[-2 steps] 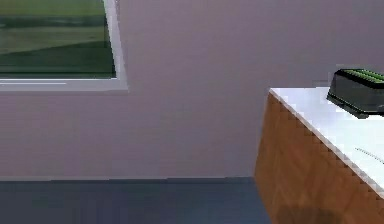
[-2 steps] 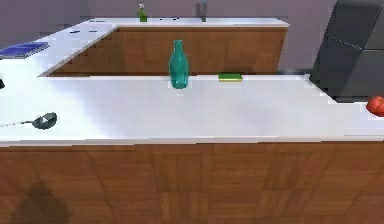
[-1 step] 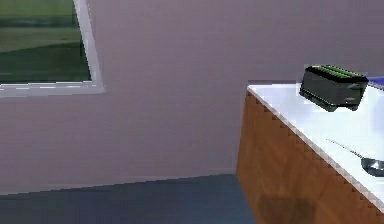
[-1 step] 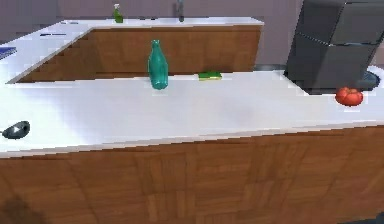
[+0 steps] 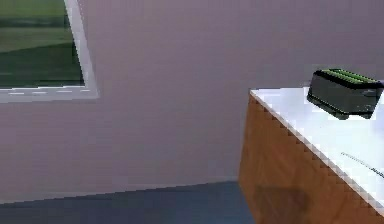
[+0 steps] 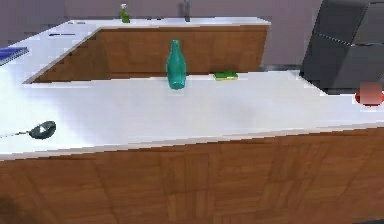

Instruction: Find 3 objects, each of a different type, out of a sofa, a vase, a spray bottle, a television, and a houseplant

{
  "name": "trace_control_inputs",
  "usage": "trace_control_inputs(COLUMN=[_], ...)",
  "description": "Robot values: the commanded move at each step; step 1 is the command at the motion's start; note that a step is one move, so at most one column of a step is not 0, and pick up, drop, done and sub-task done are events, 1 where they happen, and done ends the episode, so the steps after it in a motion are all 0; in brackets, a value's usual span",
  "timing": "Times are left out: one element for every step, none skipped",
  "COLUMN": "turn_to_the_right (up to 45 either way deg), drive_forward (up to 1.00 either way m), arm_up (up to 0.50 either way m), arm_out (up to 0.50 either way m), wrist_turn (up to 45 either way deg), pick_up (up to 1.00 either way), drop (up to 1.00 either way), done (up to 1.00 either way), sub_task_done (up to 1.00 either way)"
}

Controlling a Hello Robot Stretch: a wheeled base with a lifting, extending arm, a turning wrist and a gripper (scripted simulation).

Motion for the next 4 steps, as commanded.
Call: trace_control_inputs(turn_to_the_right=[-45.0,-6.0,0.0,-42.0], drive_forward=[0.0,0.0,0.6,0.0], arm_up=[0.0,0.0,0.0,0.0], arm_out=[0.0,0.0,0.0,0.0], wrist_turn=[0.0,0.0,0.0,0.0], pick_up=[0.0,0.0,0.0,0.0], drop=[0.0,0.0,0.0,0.0], done=[0.0,0.0,0.0,0.0], sub_task_done=[0.0,0.0,0.0,0.0])
